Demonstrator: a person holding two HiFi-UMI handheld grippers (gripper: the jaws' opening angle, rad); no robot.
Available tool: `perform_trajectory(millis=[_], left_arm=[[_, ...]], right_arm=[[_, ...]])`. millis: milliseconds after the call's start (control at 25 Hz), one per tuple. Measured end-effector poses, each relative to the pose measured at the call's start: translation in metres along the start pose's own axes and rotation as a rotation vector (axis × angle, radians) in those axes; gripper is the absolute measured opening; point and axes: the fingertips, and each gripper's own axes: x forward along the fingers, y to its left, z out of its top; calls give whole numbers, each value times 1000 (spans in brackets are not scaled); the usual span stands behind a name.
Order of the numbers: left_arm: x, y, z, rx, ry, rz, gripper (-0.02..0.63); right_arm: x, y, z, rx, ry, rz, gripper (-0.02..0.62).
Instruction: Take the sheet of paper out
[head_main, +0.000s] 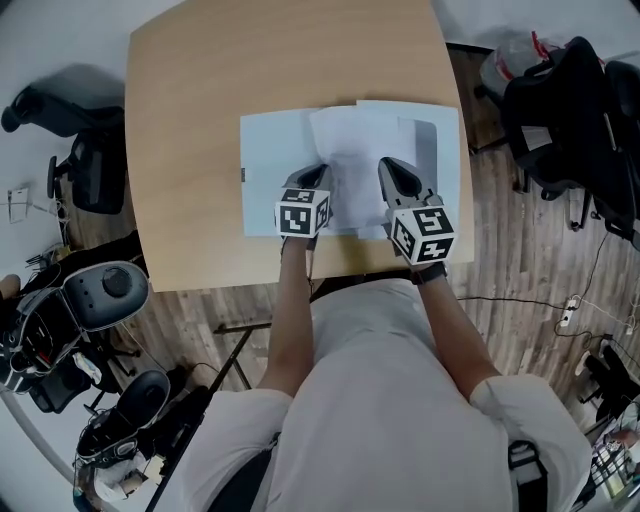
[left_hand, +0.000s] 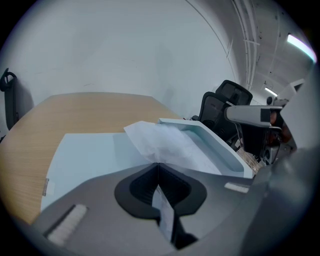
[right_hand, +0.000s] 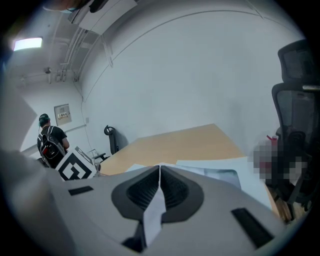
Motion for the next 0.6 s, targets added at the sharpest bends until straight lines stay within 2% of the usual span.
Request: perform_trajectory(millis=[280,600], left_arm=[[-36,16,8,2,-44,47,11],[-83,21,37,41,-154,78,11]], right_arm=[[-4,11,14,4,-41,3,14],[-20,26,44,-23,-130,-16,14]])
